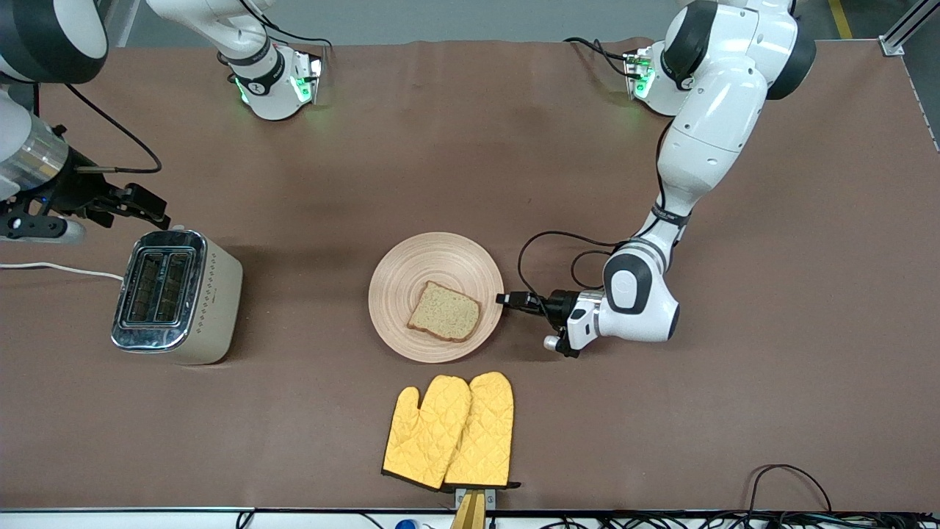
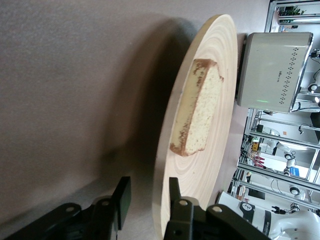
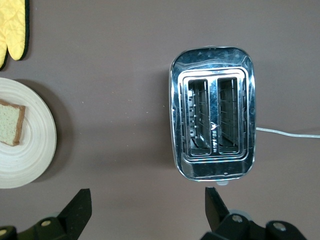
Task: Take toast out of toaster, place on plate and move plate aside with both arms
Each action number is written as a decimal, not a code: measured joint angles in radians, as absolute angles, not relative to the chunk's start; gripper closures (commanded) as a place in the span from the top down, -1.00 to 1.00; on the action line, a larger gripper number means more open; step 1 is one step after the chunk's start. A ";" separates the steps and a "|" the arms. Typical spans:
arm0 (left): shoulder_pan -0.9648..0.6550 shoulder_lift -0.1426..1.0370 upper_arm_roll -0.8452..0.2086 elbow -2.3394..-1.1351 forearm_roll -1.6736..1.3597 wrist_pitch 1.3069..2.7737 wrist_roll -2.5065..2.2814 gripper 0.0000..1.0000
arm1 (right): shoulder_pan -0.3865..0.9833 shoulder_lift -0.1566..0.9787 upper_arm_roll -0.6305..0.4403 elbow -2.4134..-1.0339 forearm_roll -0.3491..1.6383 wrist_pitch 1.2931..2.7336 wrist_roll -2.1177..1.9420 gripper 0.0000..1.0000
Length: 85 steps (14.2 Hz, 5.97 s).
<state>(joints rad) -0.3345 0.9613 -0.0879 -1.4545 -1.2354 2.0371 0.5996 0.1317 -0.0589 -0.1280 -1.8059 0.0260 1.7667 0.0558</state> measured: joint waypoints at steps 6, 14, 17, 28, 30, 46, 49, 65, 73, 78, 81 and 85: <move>-0.351 0.964 -0.088 -1.454 -1.237 2.053 0.600 -0.82 | 0.095 -0.124 -0.128 -1.817 0.026 1.748 0.008 1.00; -0.356 0.958 -0.090 -1.434 -1.245 2.066 0.610 -1.00 | 0.090 -0.123 -0.128 -1.653 0.024 1.603 0.008 1.00; -0.348 0.901 -0.086 -1.427 -1.245 2.080 0.609 -0.99 | 0.088 -0.108 -0.128 -1.633 0.023 1.603 0.012 1.00; 0.048 0.707 -0.070 -1.512 -1.210 1.859 0.568 -1.00 | 0.064 -0.104 -0.120 -1.626 -0.009 1.585 0.012 1.00; 0.119 0.707 -0.071 -1.512 -1.123 1.828 0.569 -1.00 | 0.064 -0.104 -0.115 -1.626 -0.009 1.583 0.012 1.00; 0.474 0.821 -0.069 -1.543 -0.817 1.661 0.669 -0.88 | 0.064 -0.104 -0.117 -1.625 -0.014 1.562 0.012 1.00; 0.474 0.823 -0.069 -1.542 -0.790 1.688 0.685 -0.67 | 0.063 -0.104 -0.118 -1.625 -0.014 1.556 0.012 1.00; 0.293 0.487 -0.100 -1.394 -0.474 1.761 0.377 1.00 | 0.064 -0.104 -0.117 -1.622 -0.014 1.551 0.012 1.00; 0.014 0.252 -0.101 -1.401 -0.095 1.686 -0.073 1.00 | 0.064 -0.104 -0.115 -1.622 -0.014 1.550 0.012 1.00; -0.052 0.112 -0.099 -1.445 0.060 1.647 -0.079 1.00 | 0.064 -0.103 -0.115 -1.622 -0.014 1.549 0.012 1.00; -0.046 0.042 -0.092 -1.465 0.064 1.562 -0.074 1.00 | 0.064 -0.103 -0.115 -1.622 -0.014 1.549 0.012 1.00; -0.038 -0.010 -0.088 -1.497 0.047 1.483 -0.077 1.00 | 0.064 -0.103 -0.115 -1.622 -0.014 1.545 0.012 1.00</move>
